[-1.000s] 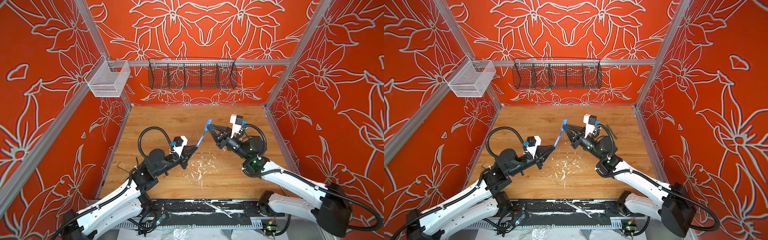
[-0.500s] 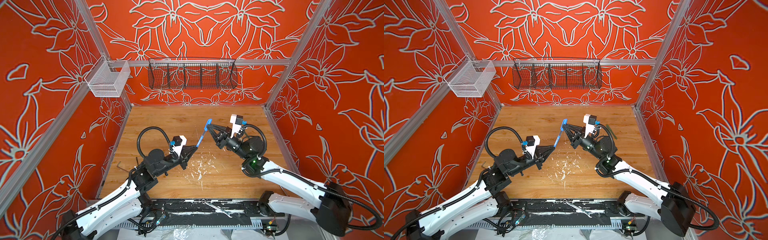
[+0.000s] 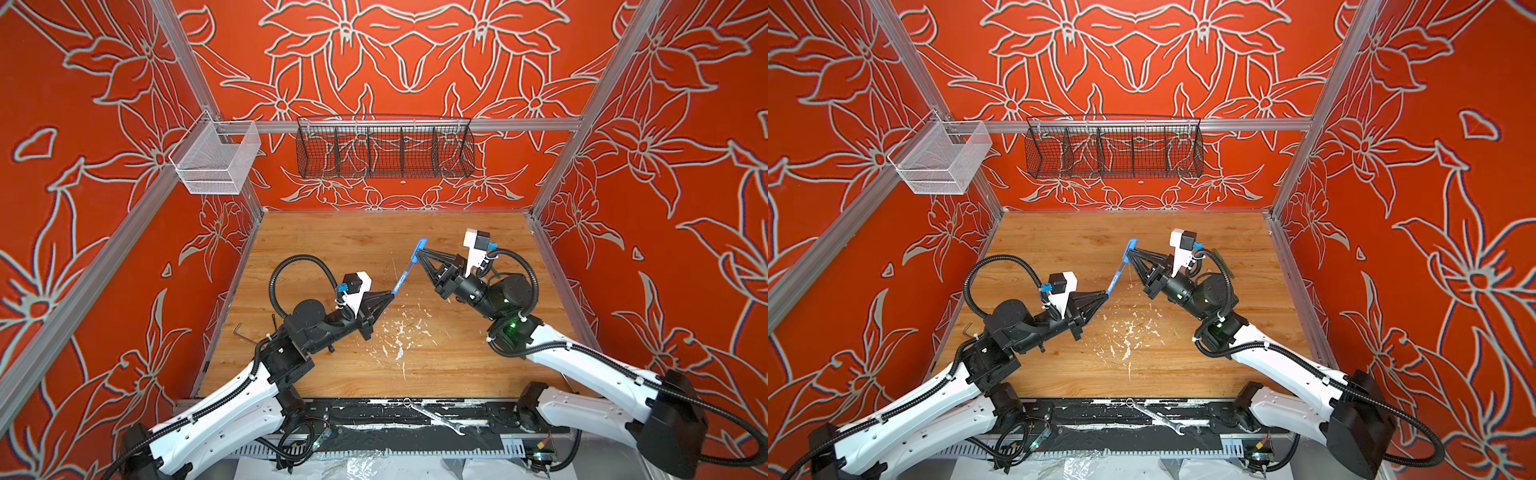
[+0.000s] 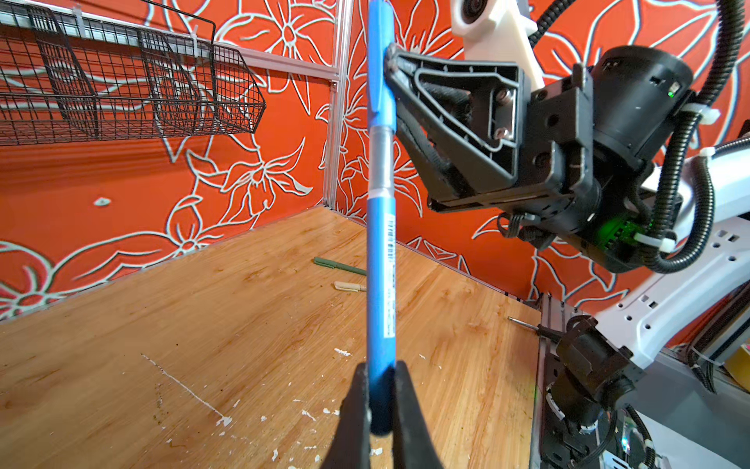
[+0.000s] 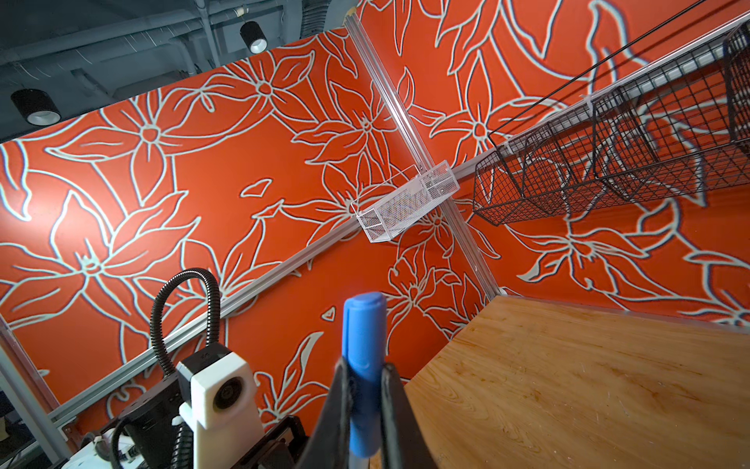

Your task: Insert the pens into the pen caps

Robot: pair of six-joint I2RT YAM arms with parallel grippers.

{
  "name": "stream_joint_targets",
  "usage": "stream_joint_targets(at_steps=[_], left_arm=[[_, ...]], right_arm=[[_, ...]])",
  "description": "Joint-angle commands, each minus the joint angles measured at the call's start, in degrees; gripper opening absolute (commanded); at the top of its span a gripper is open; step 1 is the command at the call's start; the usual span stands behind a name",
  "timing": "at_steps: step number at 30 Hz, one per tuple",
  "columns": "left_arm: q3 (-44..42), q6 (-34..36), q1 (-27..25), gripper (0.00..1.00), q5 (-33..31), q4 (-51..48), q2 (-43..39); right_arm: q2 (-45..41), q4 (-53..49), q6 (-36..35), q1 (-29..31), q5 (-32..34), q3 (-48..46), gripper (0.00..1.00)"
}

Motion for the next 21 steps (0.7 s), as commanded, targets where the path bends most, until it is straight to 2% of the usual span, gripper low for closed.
stream_joint_targets(at_steps=[1, 11, 16, 21], left_arm=[[2.2, 1.1, 0.1, 0.0, -1.6, 6.0, -1.0], [0.5, -3.2, 0.2, 0.0, 1.4, 10.3, -0.5], [-0.3, -3.1, 0.2, 0.0, 1.4, 10.5, -0.9], [-0.4, -2.6, 0.3, 0.0, 1.3, 9.2, -1.2]], right_arm=[[1.1, -3.7, 1.9, 1.0, -5.1, -0.2, 0.0], [3.6, 5.1, 1.9, 1.6, -0.9, -3.7, 0.0], [4.0, 2.3, 3.0, 1.6, -2.3, -1.6, 0.0], [2.5, -0.6, 4.6, 1.5, -0.3, -1.4, 0.0]])
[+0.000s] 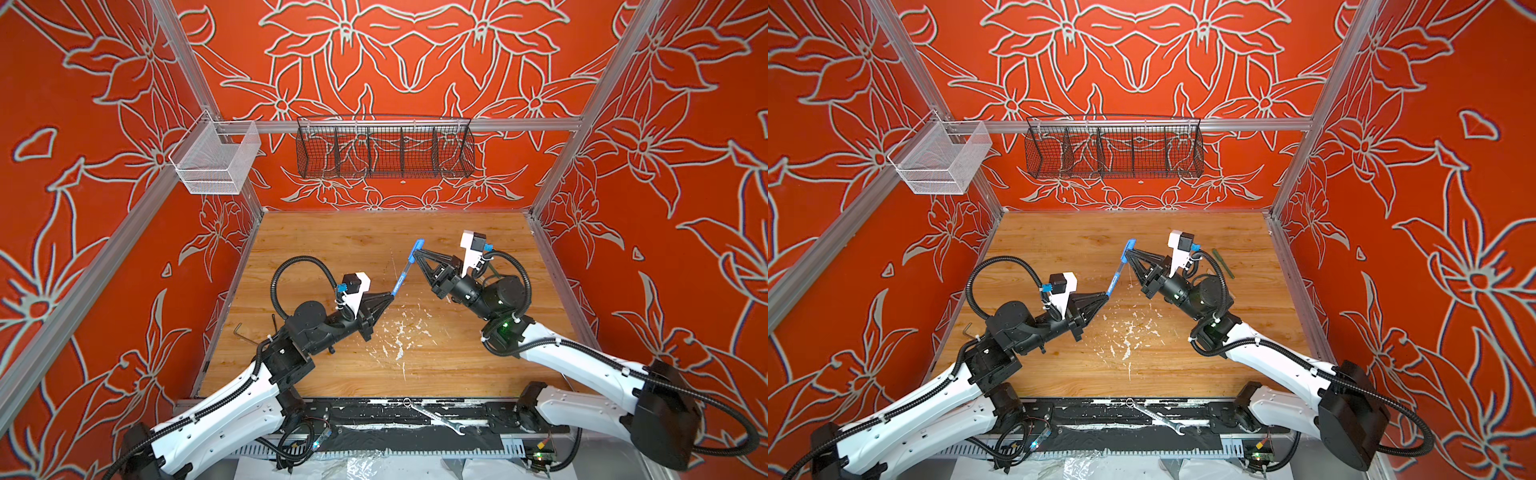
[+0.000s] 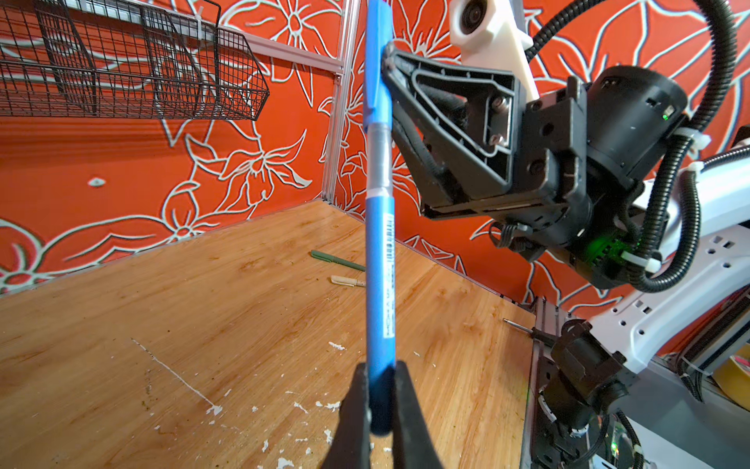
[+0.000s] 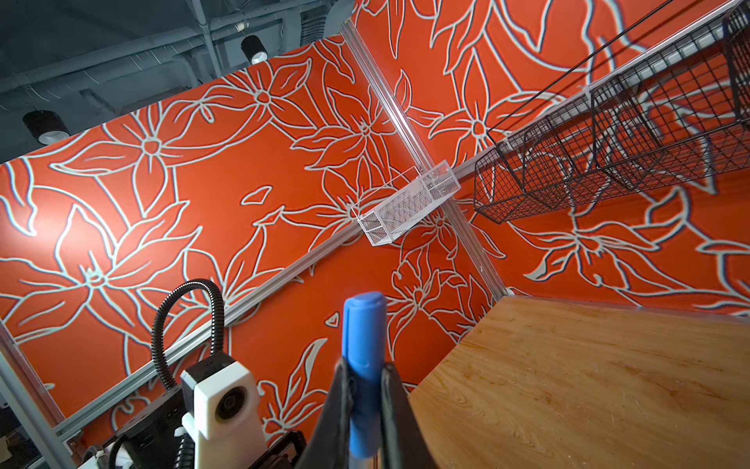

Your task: Insert the pens into the pen caps

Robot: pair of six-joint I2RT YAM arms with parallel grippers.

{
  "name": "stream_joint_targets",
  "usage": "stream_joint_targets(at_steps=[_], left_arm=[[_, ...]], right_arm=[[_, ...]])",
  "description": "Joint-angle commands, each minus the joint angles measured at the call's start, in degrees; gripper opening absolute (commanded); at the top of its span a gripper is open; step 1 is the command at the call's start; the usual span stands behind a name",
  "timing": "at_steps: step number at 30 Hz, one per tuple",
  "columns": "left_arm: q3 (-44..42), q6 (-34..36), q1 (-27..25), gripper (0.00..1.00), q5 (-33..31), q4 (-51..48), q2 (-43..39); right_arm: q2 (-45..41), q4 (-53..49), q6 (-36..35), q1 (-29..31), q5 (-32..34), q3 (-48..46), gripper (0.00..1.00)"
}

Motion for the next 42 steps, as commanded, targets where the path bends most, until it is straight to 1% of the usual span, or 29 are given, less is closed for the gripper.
stream_joint_targets(at_steps=[1, 4, 6, 10, 12, 15, 19, 21, 23, 24, 25, 27, 29, 32, 34, 37, 42], left_arm=[[1.1, 0.4, 0.2, 0.0, 0.8, 7.4, -1.2], [0.9, 0.4, 0.2, 0.0, 1.3, 6.2, -1.1], [0.7, 0.1, 0.2, 0.0, 1.9, 5.8, -1.2], [-0.1, -0.7, 0.2, 0.0, 3.1, 3.9, -1.5], [-0.6, -0.9, 0.2, 0.0, 2.9, 1.8, -2.0], [-2.4, -1.9, 0.2, 0.0, 1.9, -0.6, -3.7], [-4.1, -2.9, 0.2, 0.0, 0.6, -3.7, -6.4], [-5.0, -3.3, 0.2, 0.0, 0.8, -3.5, -7.0], [-5.5, -4.0, 0.2, 0.0, 1.4, -2.3, -7.0], [-5.6, -4.4, 0.2, 0.0, 1.5, -1.9, -6.9], [-5.6, -4.8, 0.2, 0.0, 1.4, -2.0, -7.0], [-5.6, -4.8, 0.2, 0.0, 0.7, -3.1, -7.8], [-5.9, -4.5, 0.2, 0.0, -0.7, -4.7, -9.4], [-5.6, -3.6, 0.2, 0.0, -2.5, -8.6, -11.0], [-5.4, -3.4, 0.2, 0.0, -3.0, -10.4, -11.5], [-5.1, -3.5, 0.2, 0.0, -3.4, -12.1, -12.2], [-5.0, -3.3, 0.2, 0.0, -4.1, -14.2, -13.5]], right_arm=[[-0.7, -8.0, 1.8, 1.3, -1.4, 0.8, 0.0], [-1.6, -14.4, 1.4, 1.3, -0.9, 3.4, 0.0], [-1.8, -15.5, 2.0, 1.2, -0.6, 4.0, 0.0], [-3.9, -20.2, 2.0, 1.0, 2.6, 5.3, 0.0], [-5.6, -23.2, 0.6, 1.0, 4.2, 5.9, 0.0], [-8.6, -31.5, -2.6, 0.9, 8.3, 7.7, 0.0], [-12.7, -42.0, -5.4, 0.5, 15.6, 9.3, 0.0], [-13.8, -42.2, -5.8, 0.3, 16.0, 8.7, 0.0], [-14.0, -39.6, -4.7, 0.3, 15.8, 7.6, 0.0], [-14.0, -40.4, -4.4, 0.3, 16.5, 7.8, 0.0], [-14.0, -43.6, -3.9, 0.3, 18.4, 8.3, 0.0], [-14.0, -53.8, -3.2, 0.2, 23.6, 10.1, 0.0], [-12.8, -66.2, -2.5, -0.2, 27.5, 11.8, 0.0], [-9.3, -77.7, -1.1, -0.3, 27.5, 11.7, 0.0], [-5.8, -80.5, 0.1, -0.3, 25.6, 10.3, 0.0], [0.1, -81.9, 1.7, -0.4, 22.4, 8.4, 0.0], [7.8, -79.6, 1.9, -0.6, 20.1, 7.8, 0.0]])
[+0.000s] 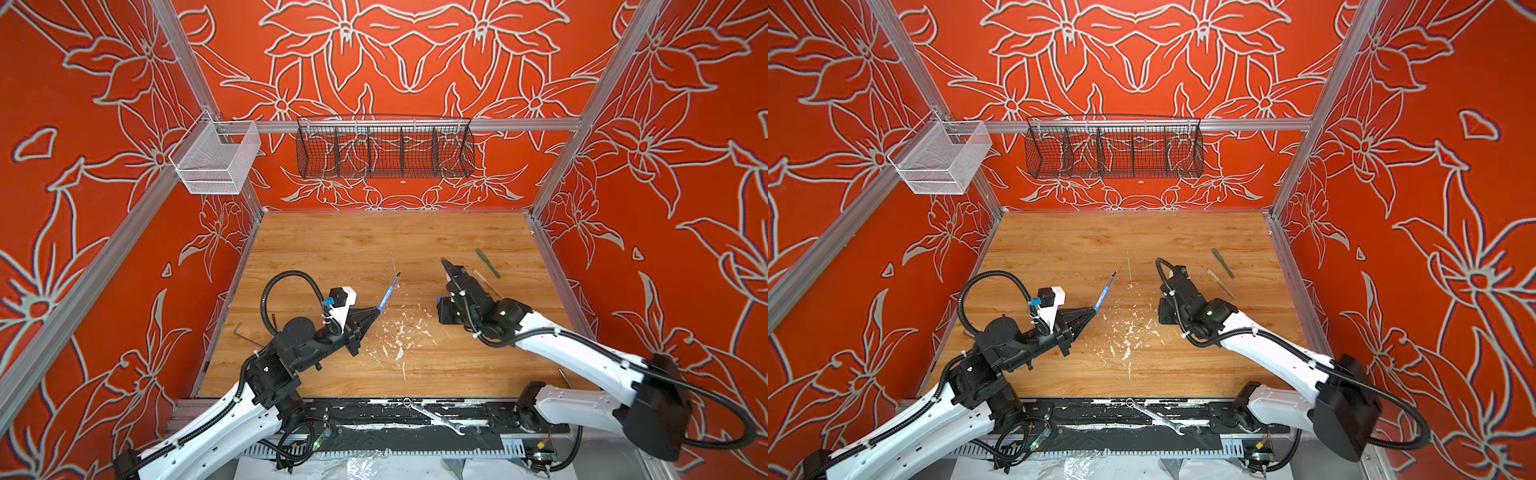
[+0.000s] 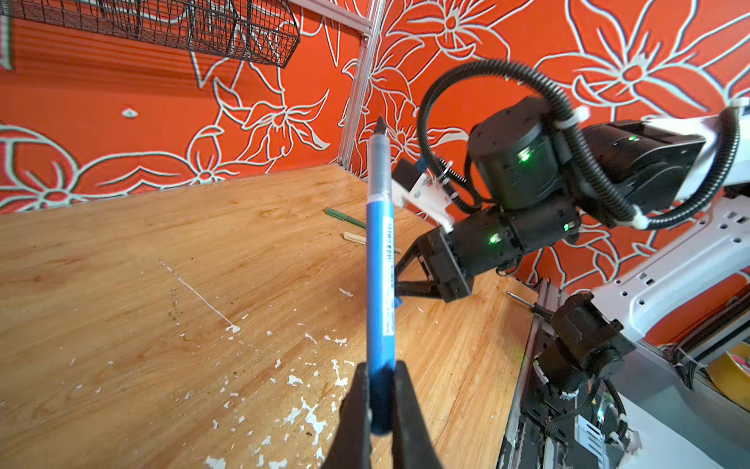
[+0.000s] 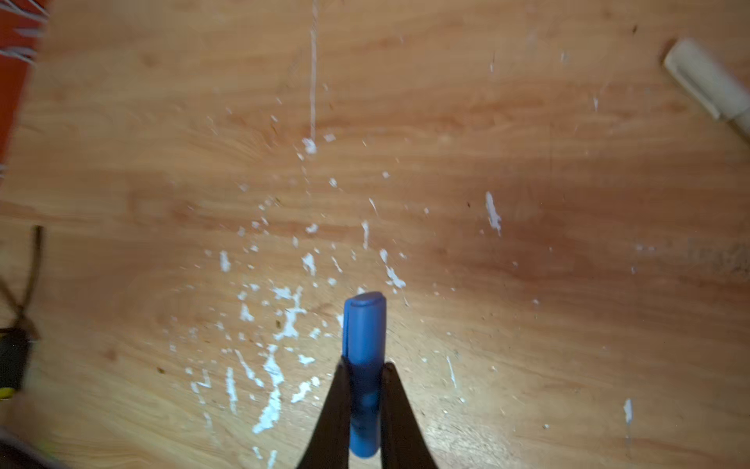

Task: Insert the pens into the pen caps
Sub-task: 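Pull the right gripper away from the pen, still holding the cap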

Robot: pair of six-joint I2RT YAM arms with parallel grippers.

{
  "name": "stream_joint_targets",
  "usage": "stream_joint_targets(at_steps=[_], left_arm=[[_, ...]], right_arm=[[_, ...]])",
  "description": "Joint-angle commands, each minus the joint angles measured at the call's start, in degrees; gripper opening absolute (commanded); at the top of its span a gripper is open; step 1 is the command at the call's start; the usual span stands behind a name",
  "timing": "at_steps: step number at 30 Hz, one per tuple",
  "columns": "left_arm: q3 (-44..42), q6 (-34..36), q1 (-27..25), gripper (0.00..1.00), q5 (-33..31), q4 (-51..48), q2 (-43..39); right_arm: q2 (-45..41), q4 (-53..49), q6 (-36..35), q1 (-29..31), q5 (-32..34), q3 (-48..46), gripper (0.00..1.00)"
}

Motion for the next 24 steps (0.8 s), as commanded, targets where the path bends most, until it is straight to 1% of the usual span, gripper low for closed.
stream_joint_targets(at_steps=[1, 5, 10, 15, 18, 19, 20, 24], left_arm=[[0.6, 0.5, 0.2, 0.0, -1.2, -1.8, -1.3], [0.7, 0.8, 0.2, 0.0, -1.2, -1.1, -1.0], [1.3, 1.0, 0.2, 0.0, -0.5, -0.8, 0.7], [1.3, 1.2, 0.2, 0.0, -0.4, -0.6, 0.8], [1.3, 1.4, 0.2, 0.0, -0.8, -0.7, 0.6], [1.3, 1.6, 0.2, 0.0, -0.9, -0.8, 0.7], [1.4, 1.6, 0.2, 0.0, -1.1, -1.0, 0.6], [1.7, 2.0, 0.2, 0.0, -1.5, -1.6, 0.4]], right_arm=[[2.7, -1.3, 1.4, -0.6, -1.9, 0.1, 0.0], [7.6, 1.3, 0.4, -3.0, -7.8, 0.9, 0.0], [13.0, 3.6, 0.0, -4.9, -12.5, 1.2, 0.0], [16.5, 3.8, -0.1, -5.2, -13.6, 1.8, 0.0], [17.6, 2.4, -0.5, -5.2, -12.5, 2.2, 0.0], [17.9, 1.8, -0.6, -5.2, -12.1, 2.3, 0.06], [18.2, 1.5, -0.8, -5.2, -12.1, 2.4, 0.08], [19.4, -0.1, -1.3, -5.2, -11.8, 2.8, 0.12]])
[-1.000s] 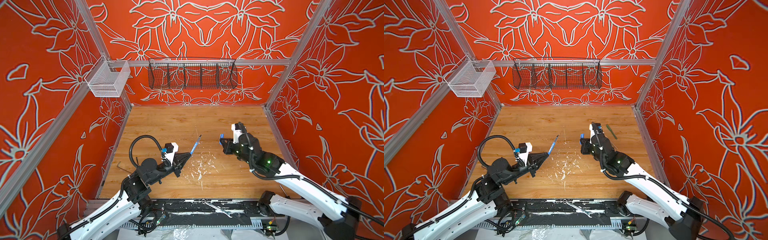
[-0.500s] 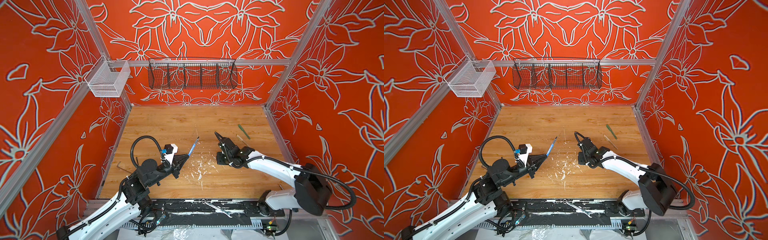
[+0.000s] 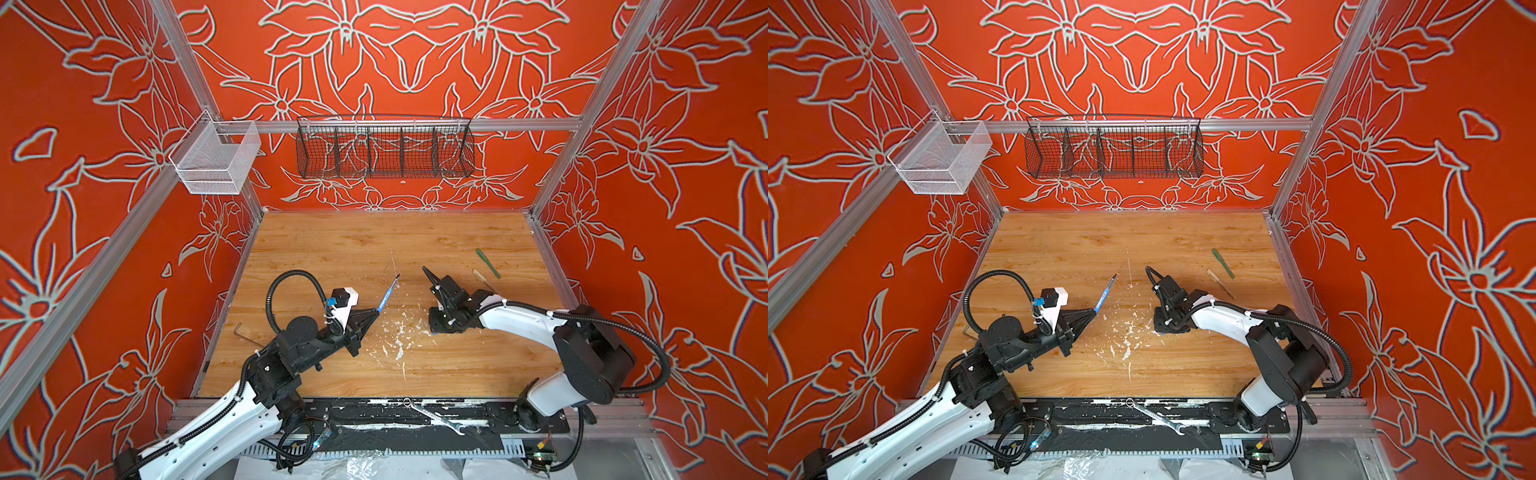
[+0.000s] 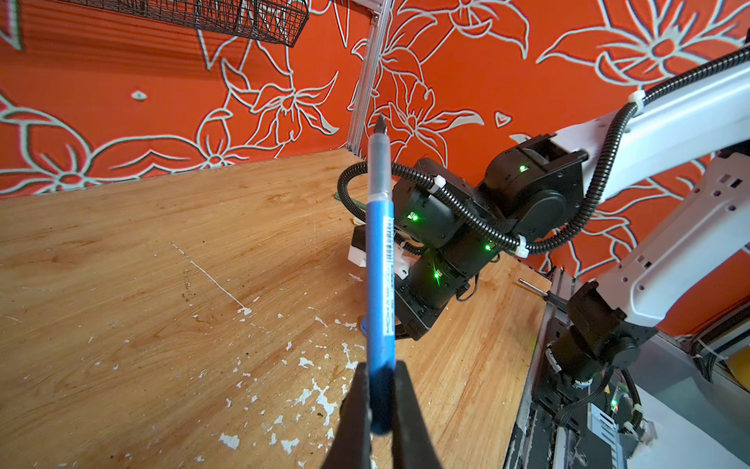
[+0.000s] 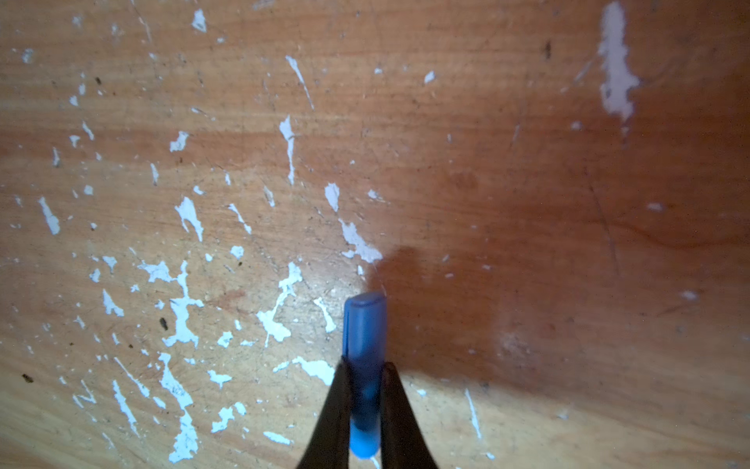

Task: Insert the pens into the pen caps
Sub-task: 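Pull the right gripper away from the pen, still holding the cap, then lower the blue cap onto the table and open the right gripper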

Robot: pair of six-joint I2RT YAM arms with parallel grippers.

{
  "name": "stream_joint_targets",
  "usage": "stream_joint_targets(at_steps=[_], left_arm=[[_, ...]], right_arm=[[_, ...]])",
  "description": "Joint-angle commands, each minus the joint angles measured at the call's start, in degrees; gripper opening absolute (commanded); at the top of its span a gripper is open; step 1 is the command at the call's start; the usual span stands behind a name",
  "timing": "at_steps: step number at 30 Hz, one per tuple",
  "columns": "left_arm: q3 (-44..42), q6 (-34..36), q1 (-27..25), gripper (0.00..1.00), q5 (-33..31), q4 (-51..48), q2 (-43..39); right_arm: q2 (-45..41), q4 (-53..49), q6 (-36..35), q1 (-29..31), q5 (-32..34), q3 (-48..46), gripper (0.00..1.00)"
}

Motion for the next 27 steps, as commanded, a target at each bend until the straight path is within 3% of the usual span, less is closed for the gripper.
stream_joint_targets(at_steps=[1, 4, 12, 19, 27], left_arm=[[1.7, 0.9, 0.2, 0.0, -0.6, -0.4, -0.7], [1.6, 1.1, 0.2, 0.0, -1.2, -0.9, -1.3], [1.7, 1.6, 0.2, 0.0, -2.5, -2.9, -2.8], [1.2, 1.5, 0.2, 0.0, -2.8, -3.4, -4.1], [1.7, 2.4, 0.2, 0.0, -3.7, -4.9, -5.7]], right_arm=[[1.4, -3.1, -0.5, -0.2, 0.4, 1.8, 0.13], [2.5, -4.4, -1.1, -0.2, 0.5, 2.8, 0.15], [3.1, -8.7, -2.6, -0.2, 1.8, 6.2, 0.39], [4.3, -16.7, -6.7, -0.3, 5.1, 12.4, 0.4], [4.2, -10.7, -4.1, -0.8, 0.3, 9.1, 0.33]])
